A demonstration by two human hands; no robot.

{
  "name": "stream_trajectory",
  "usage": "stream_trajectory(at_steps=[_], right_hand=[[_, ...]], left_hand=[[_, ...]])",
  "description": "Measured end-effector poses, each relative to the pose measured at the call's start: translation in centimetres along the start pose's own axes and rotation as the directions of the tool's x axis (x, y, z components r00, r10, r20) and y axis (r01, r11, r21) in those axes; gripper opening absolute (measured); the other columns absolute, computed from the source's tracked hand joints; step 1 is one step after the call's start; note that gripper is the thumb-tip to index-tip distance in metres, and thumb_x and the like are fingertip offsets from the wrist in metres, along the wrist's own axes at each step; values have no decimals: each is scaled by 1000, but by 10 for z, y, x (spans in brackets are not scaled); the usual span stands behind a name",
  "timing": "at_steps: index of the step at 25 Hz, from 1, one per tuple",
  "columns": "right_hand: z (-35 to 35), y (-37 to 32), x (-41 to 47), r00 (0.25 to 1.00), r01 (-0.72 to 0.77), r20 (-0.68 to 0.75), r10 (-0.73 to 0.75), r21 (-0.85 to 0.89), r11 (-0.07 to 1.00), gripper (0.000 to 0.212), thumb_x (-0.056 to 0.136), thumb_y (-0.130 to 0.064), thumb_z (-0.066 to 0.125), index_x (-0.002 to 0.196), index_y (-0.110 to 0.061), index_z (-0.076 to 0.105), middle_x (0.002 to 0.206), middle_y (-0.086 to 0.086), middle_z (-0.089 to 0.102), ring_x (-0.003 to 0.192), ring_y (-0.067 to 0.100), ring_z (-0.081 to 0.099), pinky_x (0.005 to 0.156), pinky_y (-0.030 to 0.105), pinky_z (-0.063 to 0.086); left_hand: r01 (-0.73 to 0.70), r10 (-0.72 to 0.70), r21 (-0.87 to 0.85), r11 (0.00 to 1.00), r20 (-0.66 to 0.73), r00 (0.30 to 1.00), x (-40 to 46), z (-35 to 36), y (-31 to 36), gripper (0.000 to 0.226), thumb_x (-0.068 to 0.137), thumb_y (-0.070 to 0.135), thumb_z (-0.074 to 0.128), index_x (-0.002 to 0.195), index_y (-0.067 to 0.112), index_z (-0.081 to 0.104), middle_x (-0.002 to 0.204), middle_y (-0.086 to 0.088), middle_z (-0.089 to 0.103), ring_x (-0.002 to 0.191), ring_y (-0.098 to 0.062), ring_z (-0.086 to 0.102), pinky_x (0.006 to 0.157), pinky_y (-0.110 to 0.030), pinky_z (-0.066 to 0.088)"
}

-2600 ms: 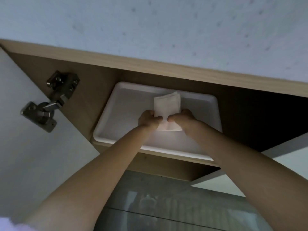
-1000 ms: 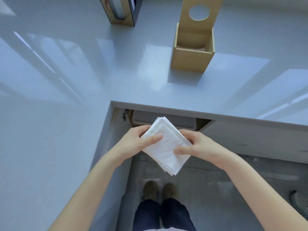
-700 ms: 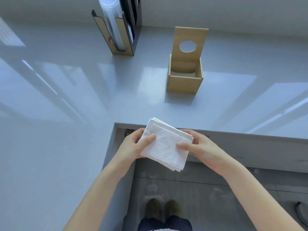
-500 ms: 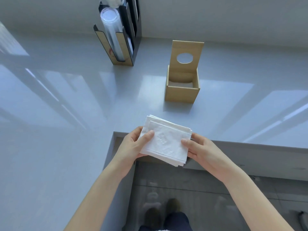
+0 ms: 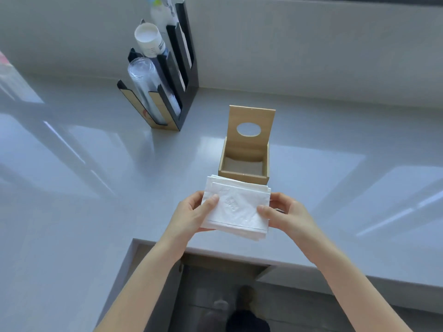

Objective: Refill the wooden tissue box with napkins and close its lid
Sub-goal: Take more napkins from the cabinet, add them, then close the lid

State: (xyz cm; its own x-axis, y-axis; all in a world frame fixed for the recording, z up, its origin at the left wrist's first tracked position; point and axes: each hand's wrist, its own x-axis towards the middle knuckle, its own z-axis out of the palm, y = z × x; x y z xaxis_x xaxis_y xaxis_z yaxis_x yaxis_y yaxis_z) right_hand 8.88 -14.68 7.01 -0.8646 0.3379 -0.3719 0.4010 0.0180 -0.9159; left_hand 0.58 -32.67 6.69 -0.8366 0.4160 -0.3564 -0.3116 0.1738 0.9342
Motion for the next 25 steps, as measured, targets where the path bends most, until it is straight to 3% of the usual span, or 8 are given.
stream_trajectory(at_steps=[4,7,10,13,19,25], right_hand=[[-29,-14,40,1000,-6,29,8,-58,998,17,87,-12,59,103,-17,63,91,-2,69,66,0,68,69,13,56],[-44,-24,66,999,2,44,3,-115,993,13,87,-11,59,93,-23,61,83,-7,66,63,-1,66,60,8,53],[-52,-32,87,999,8,39,0,-190,982,14,85,-12,59,97,-22,60,82,-8,64,75,9,64,74,21,54],[-54,-38,104,1000,13,21,-8,-277,961,18,83,-15,59,100,-22,57,85,-8,64,87,17,64,87,36,52],[-47,-48,125,1000,-12,-30,3,-321,947,23,82,-15,58,106,-18,57,89,-4,63,92,21,63,87,34,51],[-36,-52,134,997,-39,-81,15,-312,949,24,86,-24,56,109,-14,57,96,-1,62,97,21,60,93,41,51]], left_hand=[[-5,8,71,997,-43,999,34,18,15,24,90,30,52,106,16,64,103,-1,69,89,-13,64,81,-23,50],[5,7,140,990,-85,996,56,26,22,22,90,32,52,101,19,66,99,-2,68,87,-14,62,77,-21,48],[15,7,196,981,-111,994,73,32,30,18,90,27,54,99,16,64,89,0,63,76,-13,60,62,-11,49],[16,34,251,968,-193,981,88,36,36,19,87,25,59,103,14,58,88,-1,60,78,-17,59,65,-23,52],[-6,96,352,936,-238,967,111,32,45,19,84,26,63,99,16,54,92,0,60,84,-24,60,74,-40,54],[-14,147,481,877,-240,959,131,25,52,25,85,27,60,104,11,57,93,-2,59,86,-19,54,72,-27,42]])
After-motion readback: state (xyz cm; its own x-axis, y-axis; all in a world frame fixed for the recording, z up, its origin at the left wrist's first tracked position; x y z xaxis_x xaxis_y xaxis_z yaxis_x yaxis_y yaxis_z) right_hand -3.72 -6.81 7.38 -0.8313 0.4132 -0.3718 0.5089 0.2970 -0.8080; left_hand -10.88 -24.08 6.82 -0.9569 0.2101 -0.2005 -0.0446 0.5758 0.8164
